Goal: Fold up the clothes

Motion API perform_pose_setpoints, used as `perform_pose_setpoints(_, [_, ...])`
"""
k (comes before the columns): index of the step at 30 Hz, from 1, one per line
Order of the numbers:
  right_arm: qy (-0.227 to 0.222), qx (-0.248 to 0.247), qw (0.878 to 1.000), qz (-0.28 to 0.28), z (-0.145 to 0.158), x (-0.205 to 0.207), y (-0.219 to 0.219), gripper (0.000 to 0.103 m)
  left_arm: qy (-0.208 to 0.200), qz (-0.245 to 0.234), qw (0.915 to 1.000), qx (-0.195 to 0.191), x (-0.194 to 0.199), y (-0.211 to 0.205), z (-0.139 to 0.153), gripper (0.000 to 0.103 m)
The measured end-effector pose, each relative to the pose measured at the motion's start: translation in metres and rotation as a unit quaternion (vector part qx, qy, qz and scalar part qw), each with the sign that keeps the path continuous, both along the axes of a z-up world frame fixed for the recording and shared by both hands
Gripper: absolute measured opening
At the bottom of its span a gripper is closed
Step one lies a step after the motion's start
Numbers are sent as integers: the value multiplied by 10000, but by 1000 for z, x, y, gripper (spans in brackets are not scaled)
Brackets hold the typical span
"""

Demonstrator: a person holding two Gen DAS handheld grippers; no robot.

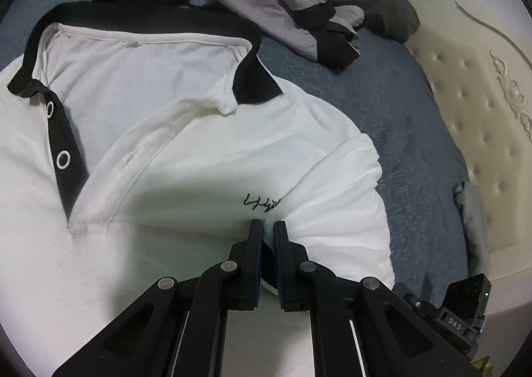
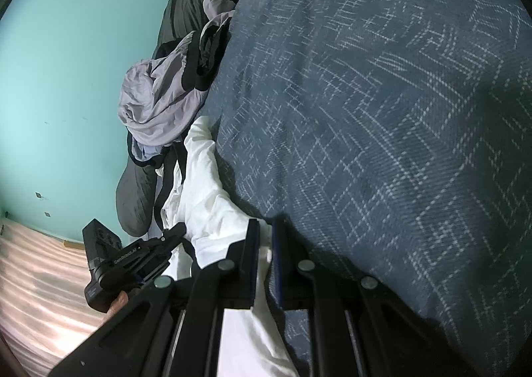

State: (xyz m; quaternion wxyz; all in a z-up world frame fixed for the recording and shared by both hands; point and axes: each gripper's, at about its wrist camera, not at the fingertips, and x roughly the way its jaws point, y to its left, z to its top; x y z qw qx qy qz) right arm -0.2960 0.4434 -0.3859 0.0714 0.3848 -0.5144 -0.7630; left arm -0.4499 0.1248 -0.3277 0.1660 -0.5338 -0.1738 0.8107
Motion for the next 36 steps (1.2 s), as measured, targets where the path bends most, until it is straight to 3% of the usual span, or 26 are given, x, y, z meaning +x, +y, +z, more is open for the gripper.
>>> perform_pose_setpoints(3, [-16,61,10000,46,1,-2,-1,8,48,30,10000,21,5,-6,4,16])
perform_pose_setpoints(5, [-70,5,10000,41,1,-3,0,10,97,77,9999,58,11,-13,9,31])
perform_pose_setpoints(8, [-102,126,9999,-6,6,-3,2,11,231,85,9997,3,24,-27,17,40])
perform_pose_setpoints(15, [36,315,9995,-51,25,-3,12,12,390,136,9991,114,75,-74,29,40])
perform_pose_setpoints(17, [62,365,9993,63,31,-7,10,29,424,198,9989,56,92,-89,29,40])
perform_pose_setpoints(18, [74,422,9990,130,35,-10,7,32,431,222,9988,-16,101,-98,27,40])
perform_pose_setpoints(22, [52,1001,9934,549,56,-37,-8,33,457,301,9982,-242,134,-130,19,41])
perform_pose_setpoints(29, [146,1975,9721,1260,80,-113,-36,33,466,386,9973,-416,174,-170,8,41])
perform_pose_setpoints(32, [-47,2610,9541,1466,81,-143,-47,33,387,443,9977,-342,186,-180,0,41])
perform_pose_setpoints(36, [-149,3009,9381,1706,80,-175,-53,33,440,383,9975,-395,191,-185,0,41])
